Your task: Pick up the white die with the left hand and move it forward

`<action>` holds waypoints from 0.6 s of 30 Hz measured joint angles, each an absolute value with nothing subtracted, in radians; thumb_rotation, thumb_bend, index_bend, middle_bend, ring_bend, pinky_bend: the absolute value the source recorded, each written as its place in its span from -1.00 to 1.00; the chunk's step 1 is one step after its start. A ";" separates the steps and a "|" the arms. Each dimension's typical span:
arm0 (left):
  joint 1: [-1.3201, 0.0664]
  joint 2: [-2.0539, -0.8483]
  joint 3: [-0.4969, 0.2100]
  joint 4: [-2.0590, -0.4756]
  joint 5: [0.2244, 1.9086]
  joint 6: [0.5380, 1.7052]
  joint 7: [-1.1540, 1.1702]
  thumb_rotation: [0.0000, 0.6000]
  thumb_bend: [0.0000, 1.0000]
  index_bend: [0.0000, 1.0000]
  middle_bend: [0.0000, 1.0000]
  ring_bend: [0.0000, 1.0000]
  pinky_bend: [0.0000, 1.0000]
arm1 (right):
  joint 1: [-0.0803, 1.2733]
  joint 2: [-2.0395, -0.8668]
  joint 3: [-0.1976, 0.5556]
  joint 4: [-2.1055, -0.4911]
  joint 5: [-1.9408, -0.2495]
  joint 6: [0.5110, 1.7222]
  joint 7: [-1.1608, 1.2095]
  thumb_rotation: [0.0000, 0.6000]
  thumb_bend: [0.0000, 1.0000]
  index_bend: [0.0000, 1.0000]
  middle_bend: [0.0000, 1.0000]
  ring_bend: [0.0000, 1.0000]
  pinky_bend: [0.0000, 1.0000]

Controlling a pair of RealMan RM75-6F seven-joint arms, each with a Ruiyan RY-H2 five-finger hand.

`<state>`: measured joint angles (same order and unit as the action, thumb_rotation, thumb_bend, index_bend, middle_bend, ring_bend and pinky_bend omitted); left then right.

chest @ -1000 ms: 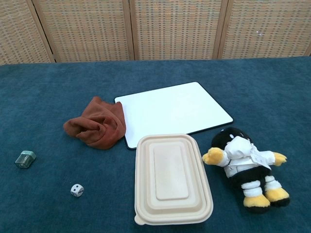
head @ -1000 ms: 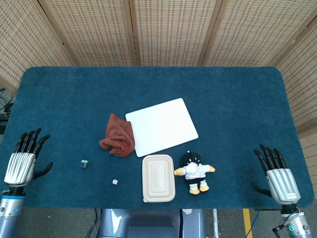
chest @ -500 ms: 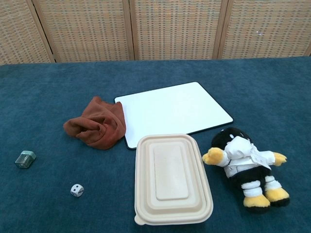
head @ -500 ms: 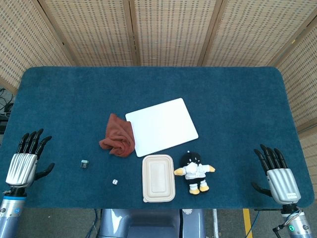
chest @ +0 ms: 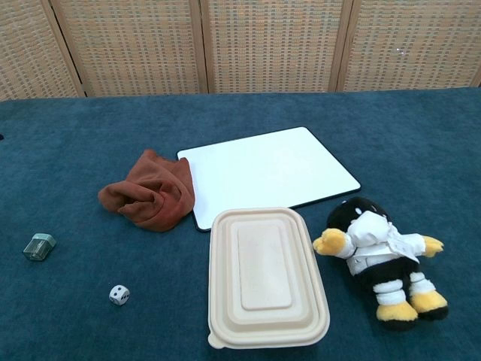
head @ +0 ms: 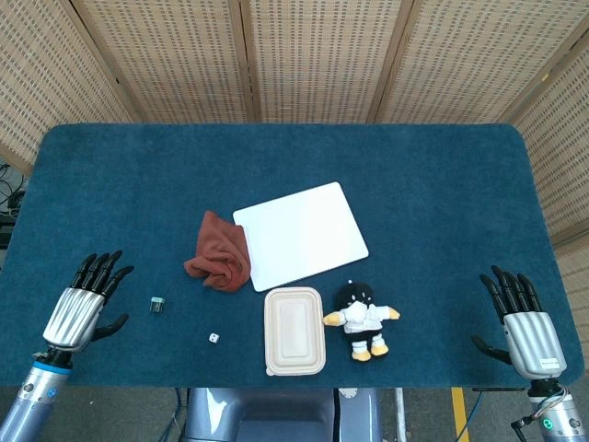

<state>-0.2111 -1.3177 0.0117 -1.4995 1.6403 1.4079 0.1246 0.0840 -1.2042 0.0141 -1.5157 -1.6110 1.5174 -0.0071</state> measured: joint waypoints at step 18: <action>-0.288 -1.355 0.040 -1.576 1.646 1.264 0.195 1.00 -0.49 -0.30 -1.00 -1.00 -1.00 | 0.082 -1.198 0.021 -1.514 -1.607 1.525 0.009 1.00 -0.58 -1.00 -1.00 -1.00 -1.00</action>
